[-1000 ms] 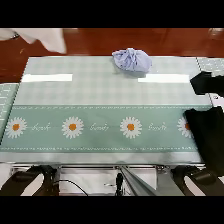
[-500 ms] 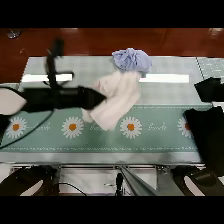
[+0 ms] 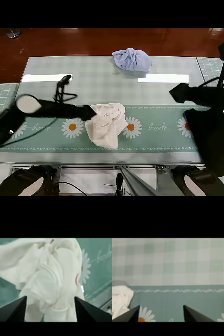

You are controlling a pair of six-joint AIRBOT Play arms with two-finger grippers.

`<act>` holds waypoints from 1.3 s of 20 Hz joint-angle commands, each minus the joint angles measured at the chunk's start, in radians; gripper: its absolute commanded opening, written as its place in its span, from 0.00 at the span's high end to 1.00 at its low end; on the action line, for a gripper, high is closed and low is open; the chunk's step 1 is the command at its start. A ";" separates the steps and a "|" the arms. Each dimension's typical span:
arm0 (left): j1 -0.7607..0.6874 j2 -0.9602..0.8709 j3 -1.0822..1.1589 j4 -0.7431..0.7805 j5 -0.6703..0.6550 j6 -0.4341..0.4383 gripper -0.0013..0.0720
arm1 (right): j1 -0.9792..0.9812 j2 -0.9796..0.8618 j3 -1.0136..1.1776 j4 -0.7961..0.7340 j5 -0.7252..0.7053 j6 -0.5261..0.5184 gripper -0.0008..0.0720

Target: Fold the shirts.

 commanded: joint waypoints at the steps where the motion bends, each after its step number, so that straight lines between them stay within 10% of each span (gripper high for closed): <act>1: 0.267 0.016 0.229 0.144 -0.235 -0.014 0.03 | -0.234 -0.076 0.114 -0.008 0.046 -0.123 0.13; 6: 0.467 0.043 0.072 -0.237 -0.255 0.053 0.03 | -0.644 -0.075 -0.093 0.144 0.069 -0.182 0.13; 12: 0.084 0.013 -0.278 -0.214 -0.263 0.173 0.03 | -0.468 -0.076 -0.362 0.368 -0.031 -0.301 0.13; 20: -0.282 -0.157 -0.264 -0.286 0.243 0.088 0.04 | -0.256 -0.076 -0.363 0.368 -0.111 -0.235 0.13; 21: -0.280 -0.188 -0.228 -0.297 0.238 0.090 0.35 | -0.240 -0.076 -0.363 0.368 -0.106 -0.231 0.13; 22: -0.265 -0.204 -0.182 -0.297 0.224 0.100 0.90 | -0.223 -0.076 -0.363 0.364 -0.098 -0.227 0.13; 26: -0.089 -0.194 0.061 -0.293 0.049 0.151 0.92 | -0.130 -0.076 -0.364 0.288 -0.066 -0.170 0.13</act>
